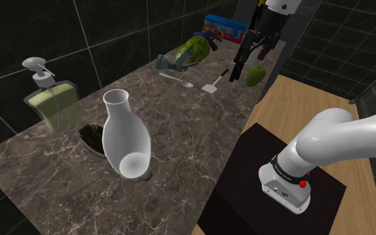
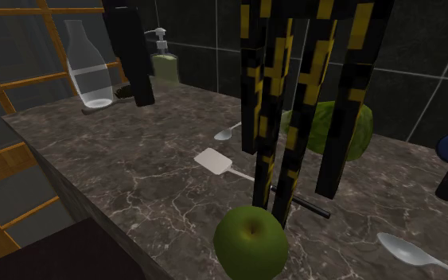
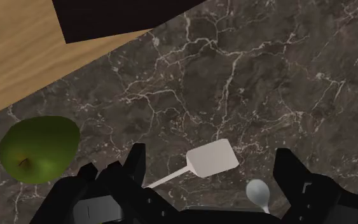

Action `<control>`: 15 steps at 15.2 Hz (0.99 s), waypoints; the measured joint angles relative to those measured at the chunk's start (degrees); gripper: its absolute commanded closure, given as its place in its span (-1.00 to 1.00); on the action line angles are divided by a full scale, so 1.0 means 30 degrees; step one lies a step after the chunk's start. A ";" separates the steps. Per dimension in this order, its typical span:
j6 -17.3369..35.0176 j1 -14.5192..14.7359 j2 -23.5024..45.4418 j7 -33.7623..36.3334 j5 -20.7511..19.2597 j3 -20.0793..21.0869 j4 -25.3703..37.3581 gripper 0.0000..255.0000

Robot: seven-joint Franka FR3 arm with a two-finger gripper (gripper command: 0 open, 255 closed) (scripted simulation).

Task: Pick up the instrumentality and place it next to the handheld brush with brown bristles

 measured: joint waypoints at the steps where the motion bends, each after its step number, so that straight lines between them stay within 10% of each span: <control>1: 0.0000 0.0000 0.0000 0.0000 0.0000 0.0000 0.0000 -1.00; 15: 0.6785 -0.3908 0.7993 1.3100 -0.0392 0.3261 0.1023 -1.00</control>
